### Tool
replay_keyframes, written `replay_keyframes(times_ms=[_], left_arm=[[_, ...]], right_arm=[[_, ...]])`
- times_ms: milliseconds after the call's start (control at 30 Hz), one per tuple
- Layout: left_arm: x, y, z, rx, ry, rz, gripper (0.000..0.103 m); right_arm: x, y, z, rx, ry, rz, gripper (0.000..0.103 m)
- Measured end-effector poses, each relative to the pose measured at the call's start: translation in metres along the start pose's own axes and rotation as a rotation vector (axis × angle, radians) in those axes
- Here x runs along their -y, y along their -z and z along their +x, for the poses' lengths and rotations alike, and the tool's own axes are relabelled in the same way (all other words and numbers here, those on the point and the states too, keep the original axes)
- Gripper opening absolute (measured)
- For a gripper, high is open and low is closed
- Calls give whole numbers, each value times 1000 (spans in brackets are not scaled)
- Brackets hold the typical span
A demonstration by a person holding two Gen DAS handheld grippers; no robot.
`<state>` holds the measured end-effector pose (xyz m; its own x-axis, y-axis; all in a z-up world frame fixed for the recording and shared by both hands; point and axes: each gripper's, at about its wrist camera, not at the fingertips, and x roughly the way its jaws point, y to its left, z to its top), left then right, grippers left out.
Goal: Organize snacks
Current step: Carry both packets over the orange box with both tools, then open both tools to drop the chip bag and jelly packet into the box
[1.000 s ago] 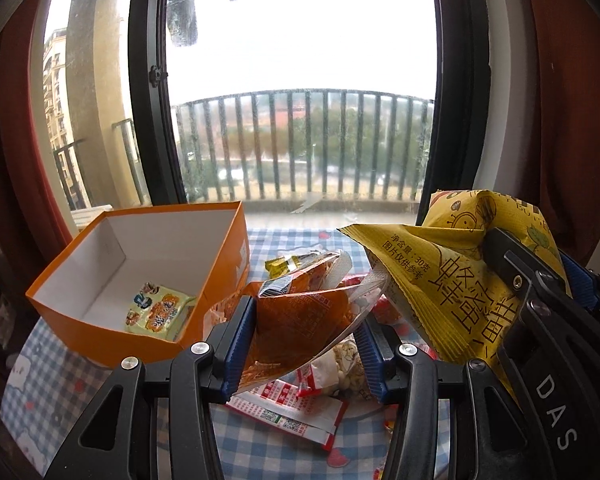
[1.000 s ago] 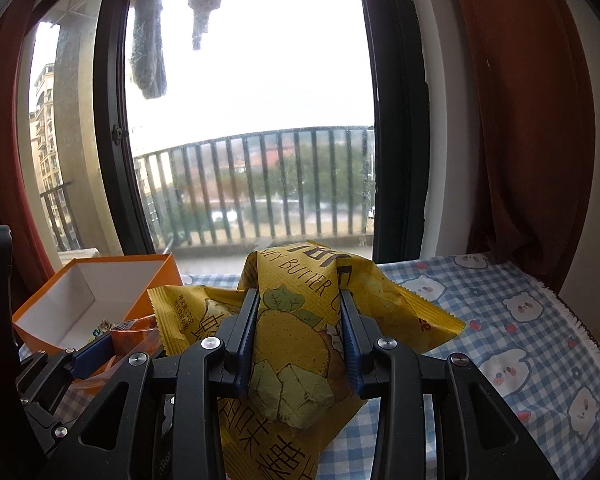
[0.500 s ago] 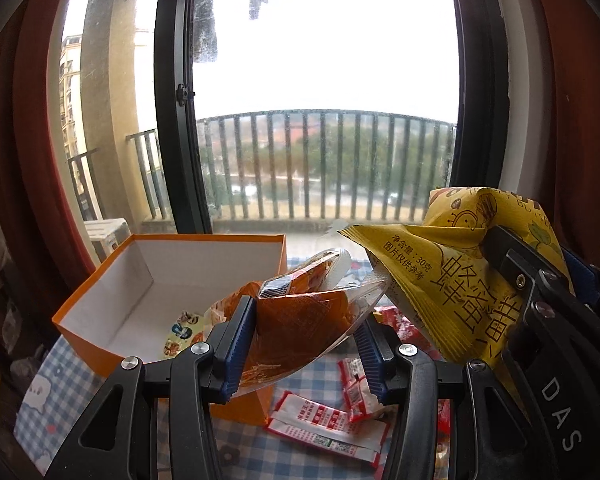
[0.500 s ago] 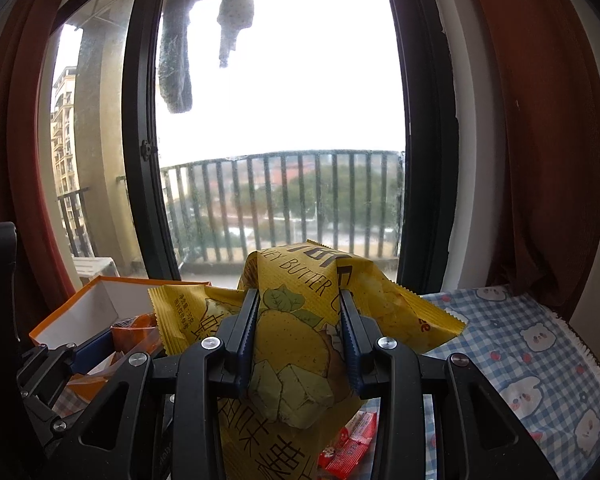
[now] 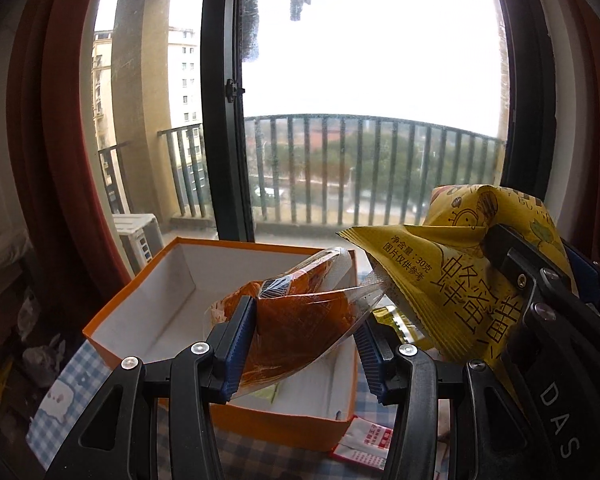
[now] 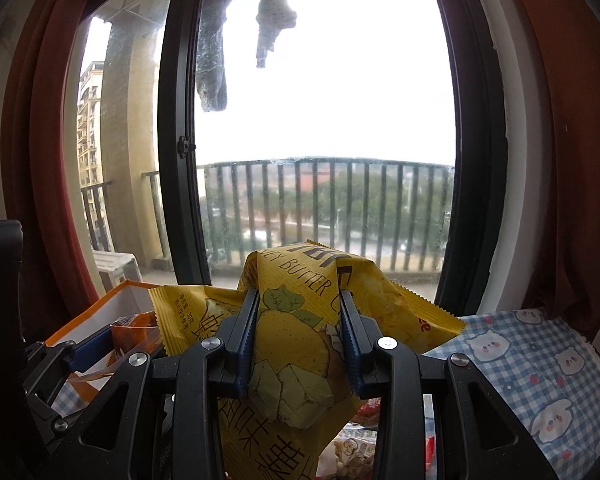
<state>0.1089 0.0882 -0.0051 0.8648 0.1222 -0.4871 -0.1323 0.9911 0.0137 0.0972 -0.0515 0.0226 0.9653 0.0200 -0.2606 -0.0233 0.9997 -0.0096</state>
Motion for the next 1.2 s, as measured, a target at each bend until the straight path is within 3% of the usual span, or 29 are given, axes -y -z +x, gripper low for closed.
replay_keyframes(times_ms=[533,733,933,1033,1100,1200], left_arm=[[-71,-2,55,-123,-180,-96,50],[-85,0,79,-180,-220,-105,50],[-104,1,103,-250,-209,-129,51],[-106,2,110,-270,-216,-134,58],[-107,4,111,-273,-237,-136,66],[-109,5,116,-286,-245,-140,83]], right_arm=[[-83,0,67,-48,-143,-65,40],[-105,6,99,-107,-199,-48,40],[-121,9,126,-160,-219,-28,42],[-128,10,141,-221,-256,-48,47],[-130,12,150,-277,-296,-51,64],[-133,17,160,-337,-318,-31,77]])
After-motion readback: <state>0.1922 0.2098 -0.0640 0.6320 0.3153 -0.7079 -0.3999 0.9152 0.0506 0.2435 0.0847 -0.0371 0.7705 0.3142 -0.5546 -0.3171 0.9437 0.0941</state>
